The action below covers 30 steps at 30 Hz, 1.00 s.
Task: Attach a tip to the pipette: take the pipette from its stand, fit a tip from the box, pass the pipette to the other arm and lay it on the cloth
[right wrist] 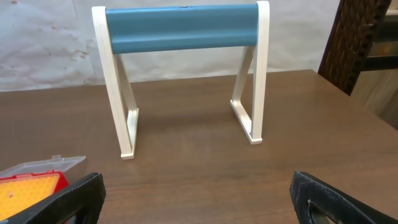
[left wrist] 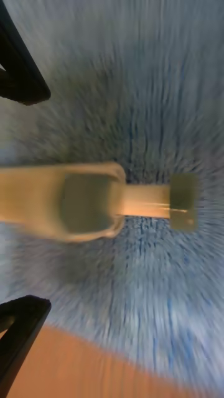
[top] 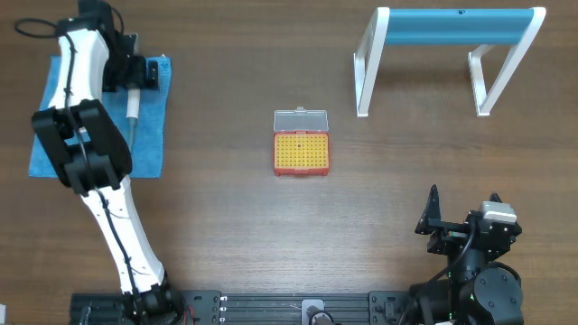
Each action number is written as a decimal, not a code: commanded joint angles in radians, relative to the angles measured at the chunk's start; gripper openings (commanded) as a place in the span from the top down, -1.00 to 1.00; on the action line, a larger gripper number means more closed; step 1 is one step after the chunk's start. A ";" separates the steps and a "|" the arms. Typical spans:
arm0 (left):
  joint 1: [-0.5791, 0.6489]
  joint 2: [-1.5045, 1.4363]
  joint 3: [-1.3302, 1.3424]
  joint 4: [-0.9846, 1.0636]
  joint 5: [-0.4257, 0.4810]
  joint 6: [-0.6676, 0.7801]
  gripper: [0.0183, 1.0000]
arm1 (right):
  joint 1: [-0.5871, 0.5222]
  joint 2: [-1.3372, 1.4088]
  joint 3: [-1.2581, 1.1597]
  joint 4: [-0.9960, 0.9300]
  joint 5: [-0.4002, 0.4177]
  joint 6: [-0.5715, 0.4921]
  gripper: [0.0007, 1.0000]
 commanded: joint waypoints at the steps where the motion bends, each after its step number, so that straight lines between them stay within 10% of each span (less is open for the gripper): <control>1: 0.000 -0.332 0.024 0.006 -0.014 -0.043 -1.00 | -0.003 -0.005 -0.006 -0.001 -0.010 0.014 -0.95; 10: 0.000 -0.827 0.024 0.032 0.037 -0.163 -1.00 | -0.003 -0.005 -0.006 -0.001 -0.010 0.014 -0.95; 14: 0.001 -1.035 0.024 -0.050 -0.172 0.058 -1.00 | -0.003 -0.005 -0.006 -0.001 -0.010 0.014 -0.95; 20: 0.000 -1.328 0.016 -0.096 -0.259 0.058 -1.00 | -0.003 -0.005 -0.006 0.000 -0.010 0.014 -0.95; 30: 0.000 -1.917 -0.313 -0.109 -0.006 -0.109 -1.00 | -0.003 -0.005 -0.006 -0.001 -0.010 0.014 -0.95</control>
